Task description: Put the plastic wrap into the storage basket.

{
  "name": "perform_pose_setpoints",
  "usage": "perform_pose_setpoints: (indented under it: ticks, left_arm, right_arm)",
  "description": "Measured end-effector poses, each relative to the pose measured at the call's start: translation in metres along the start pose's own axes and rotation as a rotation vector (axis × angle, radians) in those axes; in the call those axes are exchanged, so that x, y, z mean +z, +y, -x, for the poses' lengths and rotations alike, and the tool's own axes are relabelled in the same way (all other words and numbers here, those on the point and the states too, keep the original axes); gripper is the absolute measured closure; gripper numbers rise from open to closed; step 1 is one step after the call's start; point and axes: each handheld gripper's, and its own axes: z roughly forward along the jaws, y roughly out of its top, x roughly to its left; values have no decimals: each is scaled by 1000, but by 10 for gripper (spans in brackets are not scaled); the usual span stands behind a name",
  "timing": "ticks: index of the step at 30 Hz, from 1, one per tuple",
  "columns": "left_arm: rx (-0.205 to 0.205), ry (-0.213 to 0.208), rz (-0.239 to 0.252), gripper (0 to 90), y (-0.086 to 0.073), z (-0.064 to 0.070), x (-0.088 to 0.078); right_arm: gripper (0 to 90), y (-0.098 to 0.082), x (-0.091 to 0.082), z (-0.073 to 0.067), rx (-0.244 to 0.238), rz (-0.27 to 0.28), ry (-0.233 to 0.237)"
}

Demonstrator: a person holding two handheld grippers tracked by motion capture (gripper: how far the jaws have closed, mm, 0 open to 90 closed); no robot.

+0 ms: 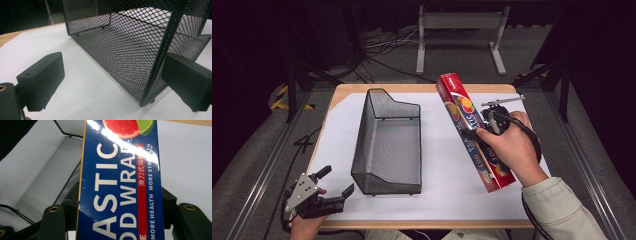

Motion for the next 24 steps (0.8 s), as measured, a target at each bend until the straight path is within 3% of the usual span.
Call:
perform_pose_setpoints:
  ticks: [24]
  left_arm:
    - [-1,1,-2,59,0,-1,0]
  right_arm:
    - [392,29,26,-68,-70,-27,90]
